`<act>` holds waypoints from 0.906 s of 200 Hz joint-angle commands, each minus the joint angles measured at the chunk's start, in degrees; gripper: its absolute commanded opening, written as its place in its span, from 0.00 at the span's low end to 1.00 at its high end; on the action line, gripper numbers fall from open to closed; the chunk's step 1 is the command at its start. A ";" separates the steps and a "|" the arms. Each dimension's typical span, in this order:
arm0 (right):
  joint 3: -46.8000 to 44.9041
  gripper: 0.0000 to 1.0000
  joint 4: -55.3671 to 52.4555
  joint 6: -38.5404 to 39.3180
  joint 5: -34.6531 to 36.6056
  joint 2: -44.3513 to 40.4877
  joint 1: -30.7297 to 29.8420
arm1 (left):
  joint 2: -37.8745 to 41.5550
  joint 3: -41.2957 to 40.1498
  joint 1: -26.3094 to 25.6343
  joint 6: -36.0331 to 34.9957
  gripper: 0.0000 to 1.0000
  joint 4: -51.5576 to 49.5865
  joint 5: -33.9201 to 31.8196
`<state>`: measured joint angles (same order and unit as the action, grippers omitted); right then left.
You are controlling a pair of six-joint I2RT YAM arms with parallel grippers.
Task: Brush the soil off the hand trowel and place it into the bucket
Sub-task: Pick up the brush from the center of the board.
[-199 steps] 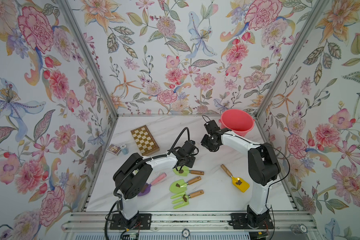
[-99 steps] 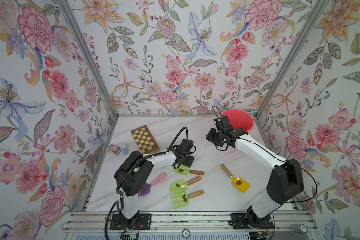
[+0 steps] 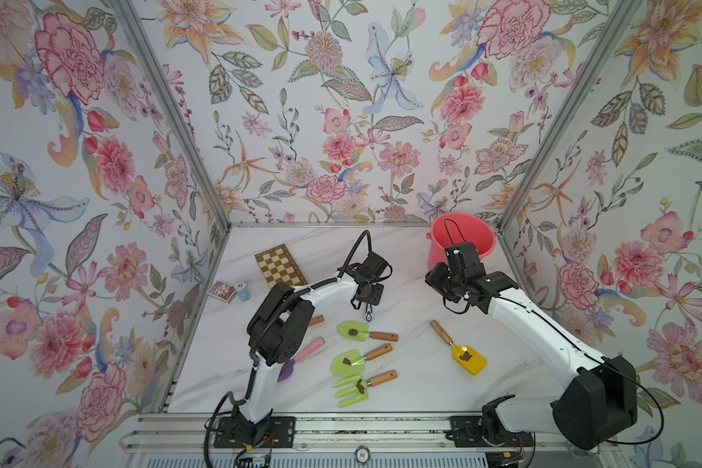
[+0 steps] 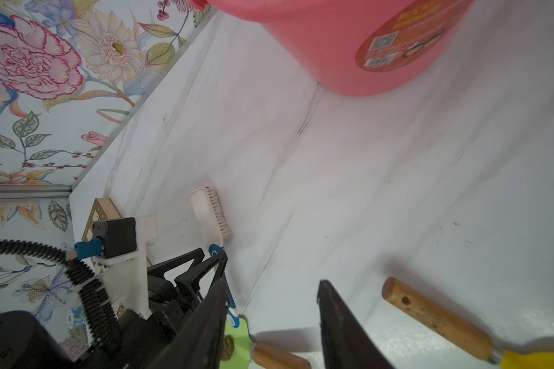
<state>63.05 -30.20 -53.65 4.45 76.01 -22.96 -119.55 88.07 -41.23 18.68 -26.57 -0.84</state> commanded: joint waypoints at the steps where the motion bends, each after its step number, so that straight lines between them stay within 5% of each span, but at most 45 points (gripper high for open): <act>1: -2.11 0.50 -2.19 -0.76 2.72 -2.98 0.58 | -1.26 1.33 0.40 4.74 0.49 -5.86 -2.32; 181: -7.15 0.53 -2.88 1.66 -0.36 -6.30 4.57 | -0.60 -4.38 -2.27 2.05 0.37 -3.05 -4.23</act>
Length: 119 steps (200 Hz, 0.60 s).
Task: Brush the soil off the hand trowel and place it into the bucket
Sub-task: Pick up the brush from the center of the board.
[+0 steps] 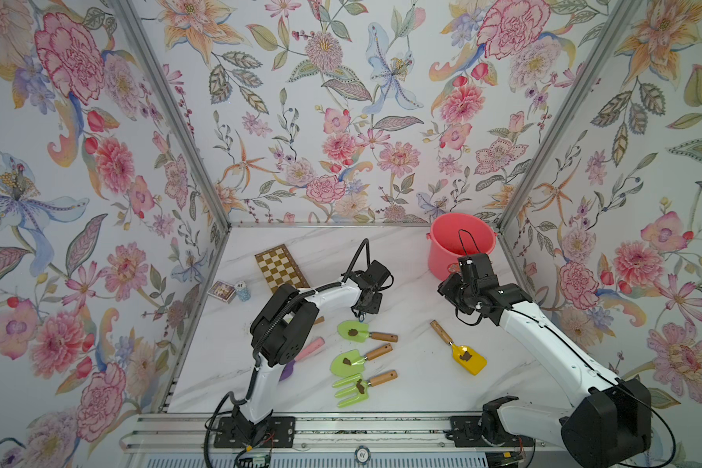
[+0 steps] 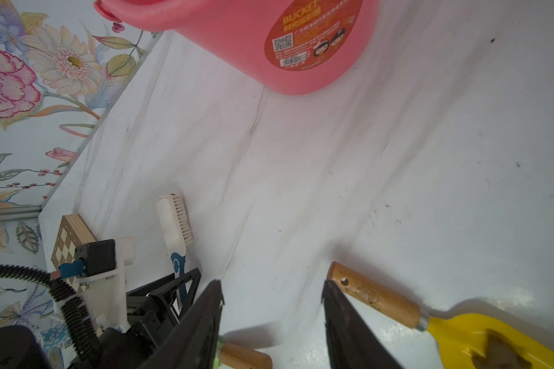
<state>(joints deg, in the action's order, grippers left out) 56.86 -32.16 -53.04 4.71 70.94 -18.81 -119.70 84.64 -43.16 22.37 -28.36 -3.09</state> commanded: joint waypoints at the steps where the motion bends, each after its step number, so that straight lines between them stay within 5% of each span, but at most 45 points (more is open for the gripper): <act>1: -1.01 0.53 -0.90 1.07 -0.64 -1.19 0.43 | -0.40 -0.92 -0.44 -1.64 0.37 -1.26 -2.08; 119: -2.76 0.53 -0.85 2.48 0.07 -1.79 0.94 | 1.87 -1.71 -1.32 -1.13 0.09 -1.37 -4.10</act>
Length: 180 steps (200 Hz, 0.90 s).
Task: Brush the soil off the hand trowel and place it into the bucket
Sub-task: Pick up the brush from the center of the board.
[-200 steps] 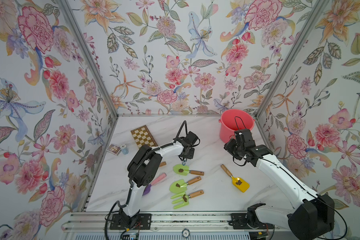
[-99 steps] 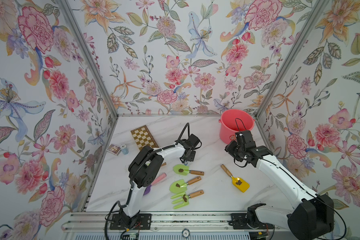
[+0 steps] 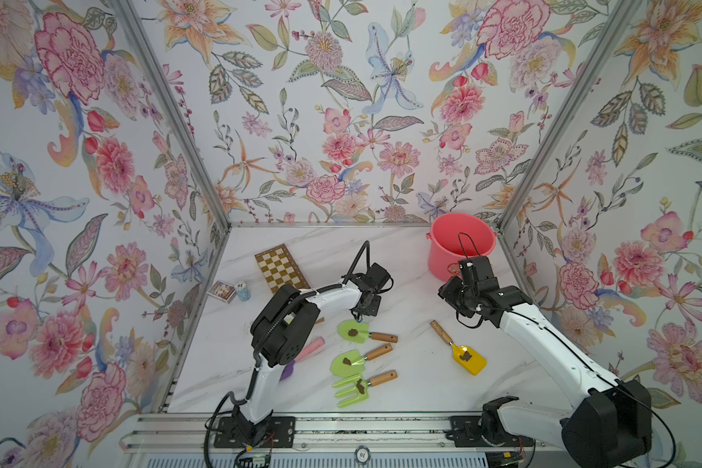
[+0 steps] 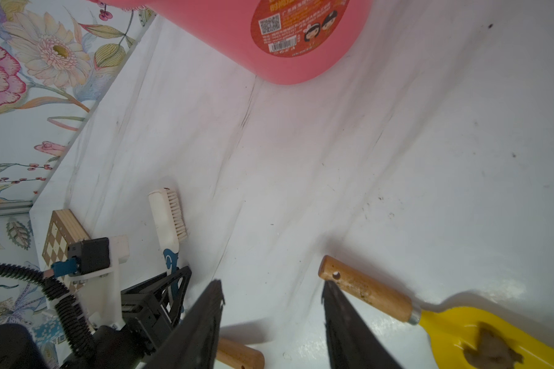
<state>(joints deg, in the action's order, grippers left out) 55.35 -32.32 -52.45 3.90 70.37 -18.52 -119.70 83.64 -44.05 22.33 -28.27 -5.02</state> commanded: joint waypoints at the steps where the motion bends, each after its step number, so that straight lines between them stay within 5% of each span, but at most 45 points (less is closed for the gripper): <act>1: -1.33 0.53 -0.72 2.08 0.90 -1.27 0.61 | 1.94 -0.69 -0.38 -1.12 0.09 -1.53 -2.18; 89: -6.75 0.61 0.10 7.38 -0.57 -1.64 1.31 | 16.14 1.86 -0.42 -4.73 0.02 -6.90 -1.86; 154: -8.34 0.59 6.93 -19.26 8.32 4.23 -14.55 | 23.54 0.23 -0.33 -4.61 0.02 -7.46 -3.81; 180: -8.23 0.59 7.72 -12.98 10.50 6.93 -13.22 | 25.68 -1.74 -0.25 -5.89 0.02 -5.59 -3.21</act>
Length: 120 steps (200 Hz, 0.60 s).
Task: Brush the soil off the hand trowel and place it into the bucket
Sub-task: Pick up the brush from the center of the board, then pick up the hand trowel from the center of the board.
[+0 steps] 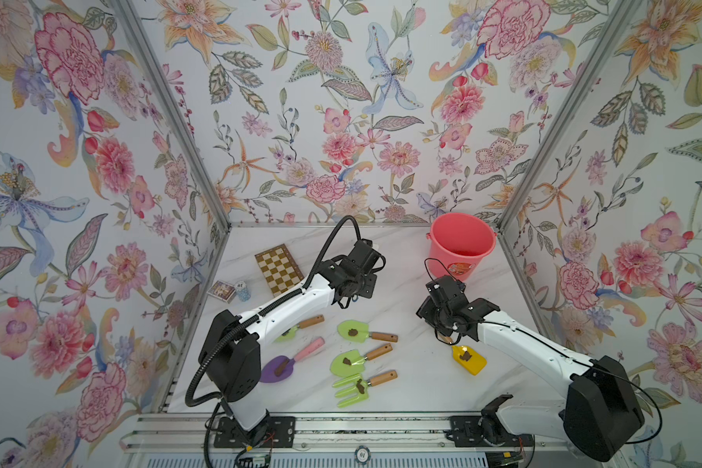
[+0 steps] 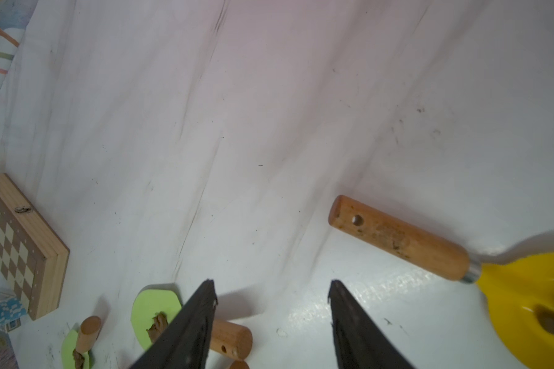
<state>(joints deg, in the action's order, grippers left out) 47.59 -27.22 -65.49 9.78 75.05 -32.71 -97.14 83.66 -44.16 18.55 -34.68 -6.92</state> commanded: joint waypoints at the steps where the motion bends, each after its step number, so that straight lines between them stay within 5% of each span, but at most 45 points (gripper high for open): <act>1: -0.47 0.59 2.63 0.07 4.62 2.25 0.97 | 3.20 -1.84 -0.14 -2.11 0.02 0.82 -1.24; 17: 0.96 0.58 2.41 15.69 -1.19 4.29 7.48 | 4.62 -3.86 -0.04 -2.54 0.02 2.16 -0.25; 44: 1.63 0.62 -1.71 31.15 -2.34 3.57 12.20 | 7.05 -8.58 0.04 -2.76 0.02 4.59 0.12; 76: 0.60 0.67 -0.33 41.83 -11.90 2.31 14.93 | 11.83 -12.82 0.04 -1.20 0.03 6.47 -0.51; 120: 2.48 0.68 -4.59 51.51 -12.95 7.02 13.75 | 13.12 -14.88 -0.05 1.07 0.03 8.75 -0.38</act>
<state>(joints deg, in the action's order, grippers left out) 48.49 -28.29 -22.96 -1.19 79.24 -18.20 -85.47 69.52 -44.16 17.89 -28.75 -6.63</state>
